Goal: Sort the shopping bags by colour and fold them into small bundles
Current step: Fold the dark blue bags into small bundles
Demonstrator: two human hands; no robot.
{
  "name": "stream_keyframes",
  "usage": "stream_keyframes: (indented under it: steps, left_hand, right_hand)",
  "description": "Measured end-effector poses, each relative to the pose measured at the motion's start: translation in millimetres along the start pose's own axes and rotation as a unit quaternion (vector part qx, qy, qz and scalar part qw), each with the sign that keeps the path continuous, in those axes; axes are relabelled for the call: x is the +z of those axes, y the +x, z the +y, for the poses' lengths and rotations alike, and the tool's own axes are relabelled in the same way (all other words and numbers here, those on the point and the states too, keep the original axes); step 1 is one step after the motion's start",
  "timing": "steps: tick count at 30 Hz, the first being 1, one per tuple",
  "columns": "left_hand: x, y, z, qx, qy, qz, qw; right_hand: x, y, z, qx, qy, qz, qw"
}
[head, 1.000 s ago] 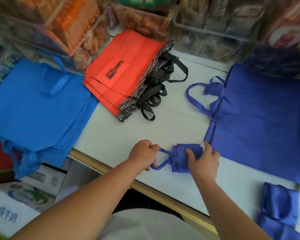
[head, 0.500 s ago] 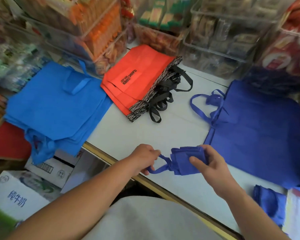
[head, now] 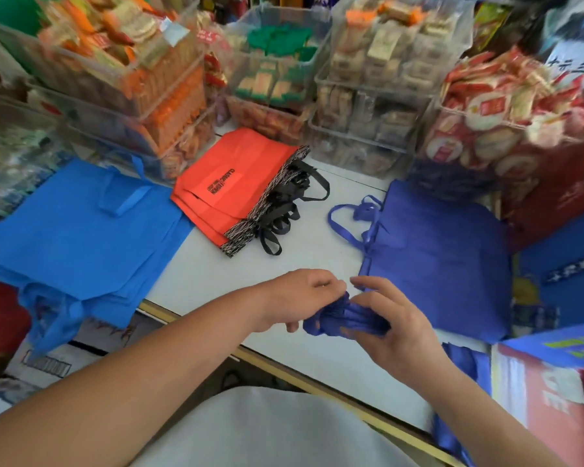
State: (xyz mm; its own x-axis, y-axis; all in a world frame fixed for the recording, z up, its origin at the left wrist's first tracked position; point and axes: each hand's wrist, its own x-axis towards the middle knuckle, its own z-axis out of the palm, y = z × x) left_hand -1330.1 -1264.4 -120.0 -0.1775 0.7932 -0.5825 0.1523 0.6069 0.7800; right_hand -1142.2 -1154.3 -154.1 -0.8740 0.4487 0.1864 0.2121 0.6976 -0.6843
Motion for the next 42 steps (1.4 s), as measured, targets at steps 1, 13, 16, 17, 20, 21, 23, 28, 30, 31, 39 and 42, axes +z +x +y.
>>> stream_keyframes:
  steps: [1,13,16,17,20,21,23,28,30,31,39,42]
  left_hand:
    - [1,-4,6,0.008,0.003,-0.008,1.000]
    - [20,-13,-1,0.077,-0.083,0.167,0.979]
    - [21,-18,-7,0.108,-0.106,0.175,0.973]
    - [21,-18,-10,0.115,-0.106,0.178,0.972]
    - [20,-17,-13,0.132,-0.122,0.202,0.963]
    - [20,-17,-12,0.134,-0.132,0.215,0.958]
    - [19,-18,-10,0.130,-0.136,0.231,0.955]
    - [10,-18,-8,0.098,-0.178,0.203,0.958]
    - [7,-17,-12,0.089,-0.148,0.188,0.967]
    - [5,-16,-13,0.081,-0.136,0.192,0.969]
    - [-22,-11,-1,-0.068,-0.210,0.081,0.972]
    - [-17,-6,9,-0.062,-0.091,0.078,0.991]
  right_hand:
    - [1,0,0,0.011,0.015,0.011,1.000]
    - [5,0,-8,0.152,0.086,0.052,0.983]
    - [-2,8,-15,0.168,0.116,0.065,0.977]
    - [-4,9,-18,0.178,0.144,0.069,0.971]
    - [-8,13,-24,0.200,0.197,0.068,0.957]
    - [-7,14,-25,0.208,0.202,0.063,0.955]
    - [-4,16,-27,0.211,0.204,0.049,0.955]
    - [-1,13,-33,0.172,0.195,0.026,0.965]
    - [-4,10,-34,0.161,0.205,0.023,0.965]
    - [-6,8,-34,0.155,0.211,0.018,0.965]
    - [-33,-6,-33,0.007,0.089,-0.090,0.992]
    - [-32,-5,-32,-0.033,0.032,-0.085,0.995]
